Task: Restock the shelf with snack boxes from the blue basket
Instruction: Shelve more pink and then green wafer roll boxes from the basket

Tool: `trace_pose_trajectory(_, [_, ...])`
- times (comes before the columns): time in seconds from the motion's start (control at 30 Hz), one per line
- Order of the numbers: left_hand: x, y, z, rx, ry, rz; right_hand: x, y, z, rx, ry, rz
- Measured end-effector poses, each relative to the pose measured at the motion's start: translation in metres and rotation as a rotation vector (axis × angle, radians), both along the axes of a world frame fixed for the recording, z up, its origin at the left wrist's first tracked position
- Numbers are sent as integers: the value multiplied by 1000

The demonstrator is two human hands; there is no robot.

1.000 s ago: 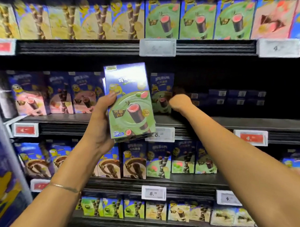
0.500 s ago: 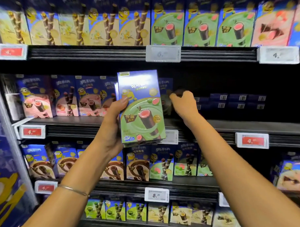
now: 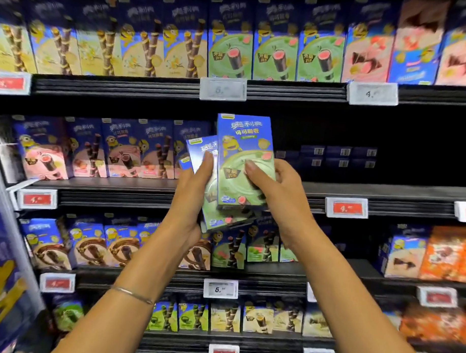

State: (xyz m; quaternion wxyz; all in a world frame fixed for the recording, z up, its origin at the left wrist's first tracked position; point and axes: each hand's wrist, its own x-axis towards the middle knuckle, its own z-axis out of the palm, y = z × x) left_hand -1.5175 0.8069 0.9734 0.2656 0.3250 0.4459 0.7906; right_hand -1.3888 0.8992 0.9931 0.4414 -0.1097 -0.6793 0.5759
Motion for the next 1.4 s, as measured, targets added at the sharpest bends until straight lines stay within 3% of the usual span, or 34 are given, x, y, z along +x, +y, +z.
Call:
trace_pose_trajectory(0.17, [-8, -13, -6, -36, -17, 126, 2, 40, 3, -189, 12, 46])
trace_pose_trajectory(0.27, [-18, -27, -7, -30, -37, 156, -6, 78, 14, -224, -9, -45])
trace_pose_trajectory(0.63, [-34, -37, 1, -25, -52, 167, -109, 162, 10, 53, -404, -350])
trace_pose_trajectory(0.77, [-39, -31, 6, -38, -45, 140, -125, 175, 10, 248, -610, -543])
trace_pose_trajectory(1.0, [-49, -26, 8, -27, -54, 106, -142, 179, 18, 499, -936, -508])
trace_pose_trajectory(1.3, [-47, -27, 8, -10, -24, 67, -144, 178, 18, 432, -877, -469])
trace_pose_trajectory(1.4, [-42, -26, 8, -28, -29, 64, -128, 167, 15, 314, -714, -495])
